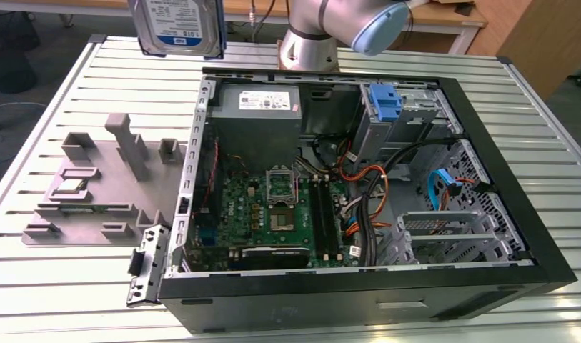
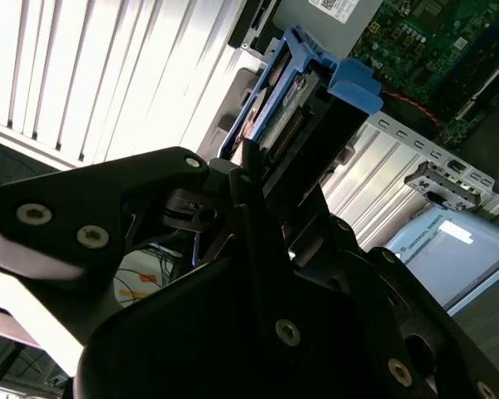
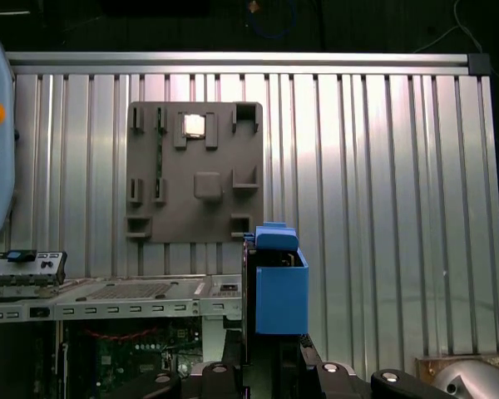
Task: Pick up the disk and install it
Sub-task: 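Pick up the disk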
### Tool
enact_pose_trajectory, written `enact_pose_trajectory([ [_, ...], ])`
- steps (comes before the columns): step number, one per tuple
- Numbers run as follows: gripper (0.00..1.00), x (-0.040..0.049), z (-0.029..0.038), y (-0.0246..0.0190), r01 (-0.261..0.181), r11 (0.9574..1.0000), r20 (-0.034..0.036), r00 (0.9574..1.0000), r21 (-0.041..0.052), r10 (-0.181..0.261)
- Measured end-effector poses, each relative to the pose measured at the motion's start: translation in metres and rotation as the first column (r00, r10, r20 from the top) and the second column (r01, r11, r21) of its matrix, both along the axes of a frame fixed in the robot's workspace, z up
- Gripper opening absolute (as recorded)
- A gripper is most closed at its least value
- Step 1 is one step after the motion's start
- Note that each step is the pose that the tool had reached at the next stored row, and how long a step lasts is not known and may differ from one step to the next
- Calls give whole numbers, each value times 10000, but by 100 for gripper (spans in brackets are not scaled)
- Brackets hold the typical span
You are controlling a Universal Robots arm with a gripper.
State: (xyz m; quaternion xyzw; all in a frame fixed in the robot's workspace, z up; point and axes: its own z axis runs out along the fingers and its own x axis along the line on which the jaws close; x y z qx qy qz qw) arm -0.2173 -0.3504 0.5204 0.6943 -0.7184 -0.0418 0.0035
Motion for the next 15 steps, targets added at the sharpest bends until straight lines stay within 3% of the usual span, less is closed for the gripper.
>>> enact_pose_trajectory([
  [15, 35, 63, 0, 0, 1, 10000, 0, 10000, 0, -1],
])
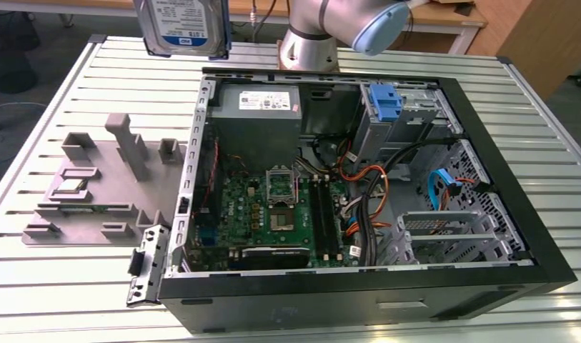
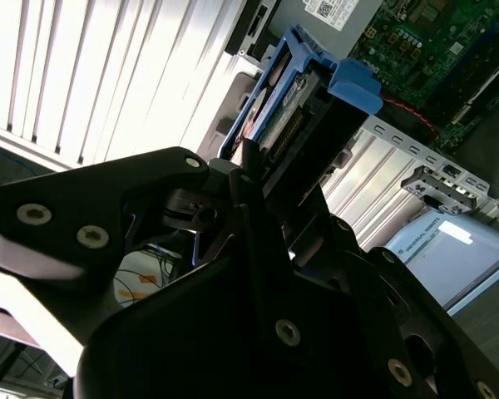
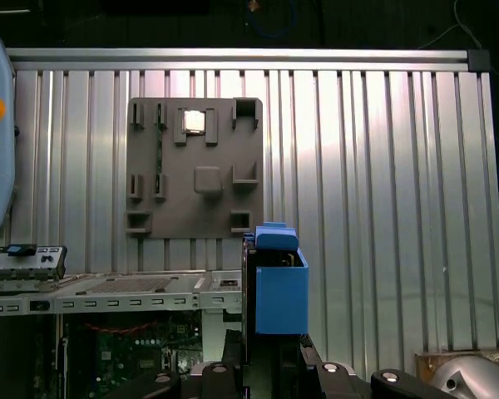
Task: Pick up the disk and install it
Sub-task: 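Pick up the disk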
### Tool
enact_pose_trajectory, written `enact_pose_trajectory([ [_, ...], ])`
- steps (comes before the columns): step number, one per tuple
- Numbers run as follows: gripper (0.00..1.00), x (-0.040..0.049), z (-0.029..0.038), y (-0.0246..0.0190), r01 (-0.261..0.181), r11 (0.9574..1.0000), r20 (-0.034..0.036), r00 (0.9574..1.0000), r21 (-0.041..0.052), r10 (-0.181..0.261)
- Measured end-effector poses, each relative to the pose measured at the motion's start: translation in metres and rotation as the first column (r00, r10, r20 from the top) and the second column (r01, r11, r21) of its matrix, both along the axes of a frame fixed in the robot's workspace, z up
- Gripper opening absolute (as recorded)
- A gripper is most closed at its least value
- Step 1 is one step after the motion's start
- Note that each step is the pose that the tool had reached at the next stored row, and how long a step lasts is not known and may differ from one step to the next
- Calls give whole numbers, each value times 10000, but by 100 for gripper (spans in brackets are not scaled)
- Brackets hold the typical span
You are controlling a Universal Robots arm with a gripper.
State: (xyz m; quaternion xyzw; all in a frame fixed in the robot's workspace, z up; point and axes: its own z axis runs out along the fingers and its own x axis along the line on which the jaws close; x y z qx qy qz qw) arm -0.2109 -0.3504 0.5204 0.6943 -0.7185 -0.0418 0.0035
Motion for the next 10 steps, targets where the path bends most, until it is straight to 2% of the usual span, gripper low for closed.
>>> enact_pose_trajectory([
  [10, 35, 39, 0, 0, -1, 10000, 0, 10000, 0, 1],
])
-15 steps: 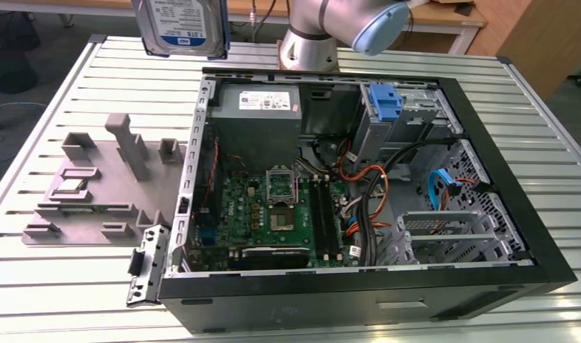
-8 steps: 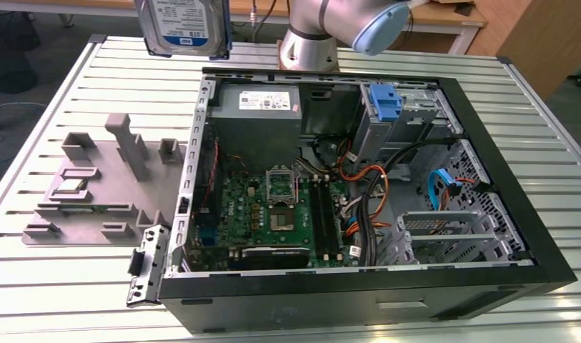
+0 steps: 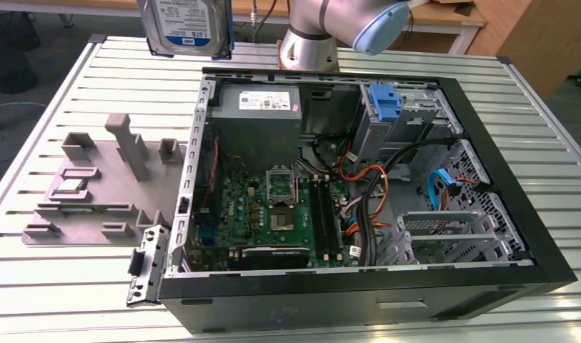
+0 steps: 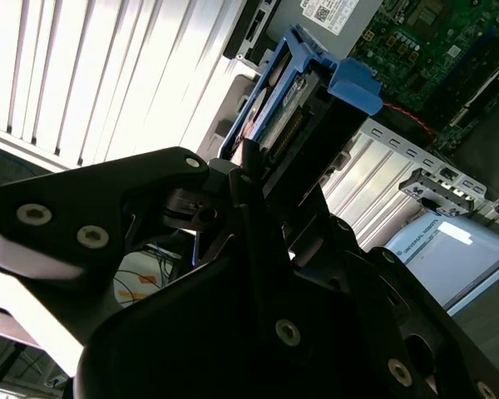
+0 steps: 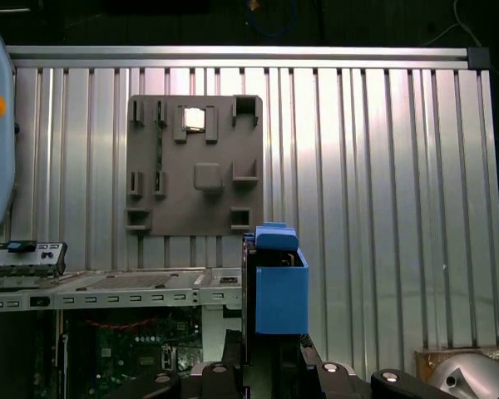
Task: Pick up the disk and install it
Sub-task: 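Pick up the disk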
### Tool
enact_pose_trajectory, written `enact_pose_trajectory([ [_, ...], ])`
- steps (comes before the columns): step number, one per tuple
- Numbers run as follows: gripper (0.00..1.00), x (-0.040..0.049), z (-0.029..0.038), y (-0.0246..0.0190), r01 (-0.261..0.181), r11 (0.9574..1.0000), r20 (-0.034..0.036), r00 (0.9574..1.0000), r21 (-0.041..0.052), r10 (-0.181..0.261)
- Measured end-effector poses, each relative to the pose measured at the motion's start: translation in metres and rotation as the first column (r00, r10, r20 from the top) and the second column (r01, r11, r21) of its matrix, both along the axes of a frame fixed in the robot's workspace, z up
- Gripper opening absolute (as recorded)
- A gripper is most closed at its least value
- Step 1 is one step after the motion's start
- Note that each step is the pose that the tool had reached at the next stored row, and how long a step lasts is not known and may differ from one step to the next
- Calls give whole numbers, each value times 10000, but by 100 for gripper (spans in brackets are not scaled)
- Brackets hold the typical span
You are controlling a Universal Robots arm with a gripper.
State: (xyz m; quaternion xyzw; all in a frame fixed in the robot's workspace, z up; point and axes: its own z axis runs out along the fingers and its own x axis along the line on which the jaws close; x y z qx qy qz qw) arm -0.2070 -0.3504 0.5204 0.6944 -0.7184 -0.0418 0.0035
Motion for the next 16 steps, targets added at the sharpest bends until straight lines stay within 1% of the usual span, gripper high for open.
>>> enact_pose_trajectory([
  [16, 35, 78, 0, 0, 1, 10000, 0, 10000, 1, -1],
])
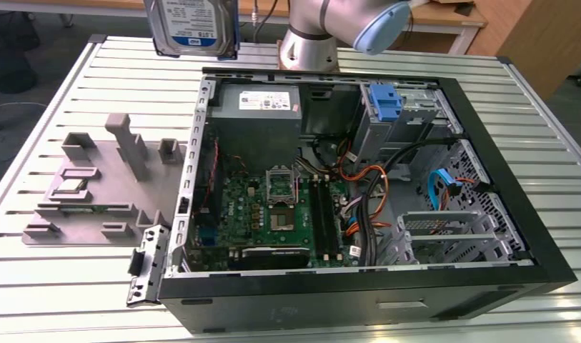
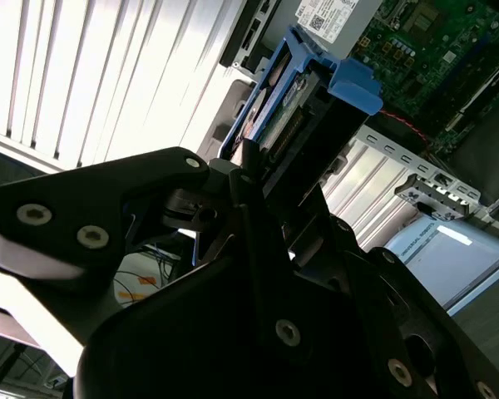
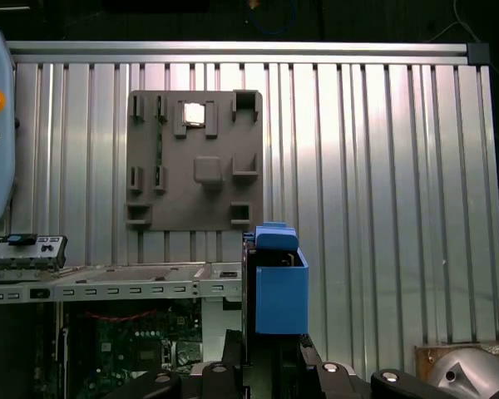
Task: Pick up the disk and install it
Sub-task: 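Pick up the disk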
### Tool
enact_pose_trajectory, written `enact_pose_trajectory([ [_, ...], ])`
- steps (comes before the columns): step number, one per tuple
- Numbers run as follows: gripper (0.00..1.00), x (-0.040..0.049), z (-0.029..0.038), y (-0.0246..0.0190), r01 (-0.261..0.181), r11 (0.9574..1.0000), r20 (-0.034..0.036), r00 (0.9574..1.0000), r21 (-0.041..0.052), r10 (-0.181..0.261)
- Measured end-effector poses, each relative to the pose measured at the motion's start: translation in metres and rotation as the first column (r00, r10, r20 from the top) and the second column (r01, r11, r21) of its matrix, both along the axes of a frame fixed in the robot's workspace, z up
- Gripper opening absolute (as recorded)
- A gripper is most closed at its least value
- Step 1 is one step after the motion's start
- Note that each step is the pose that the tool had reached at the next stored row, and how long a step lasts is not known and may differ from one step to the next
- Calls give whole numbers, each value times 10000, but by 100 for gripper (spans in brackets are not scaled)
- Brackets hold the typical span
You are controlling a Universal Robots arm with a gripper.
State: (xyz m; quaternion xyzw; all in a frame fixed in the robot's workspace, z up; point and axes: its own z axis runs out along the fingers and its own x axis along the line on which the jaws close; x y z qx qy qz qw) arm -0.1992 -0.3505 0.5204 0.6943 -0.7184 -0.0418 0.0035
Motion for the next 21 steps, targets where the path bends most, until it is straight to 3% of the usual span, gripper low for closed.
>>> enact_pose_trajectory([
  [21, 35, 151, -1, 0, 0, 10000, 0, 10000, -1, 0],
])
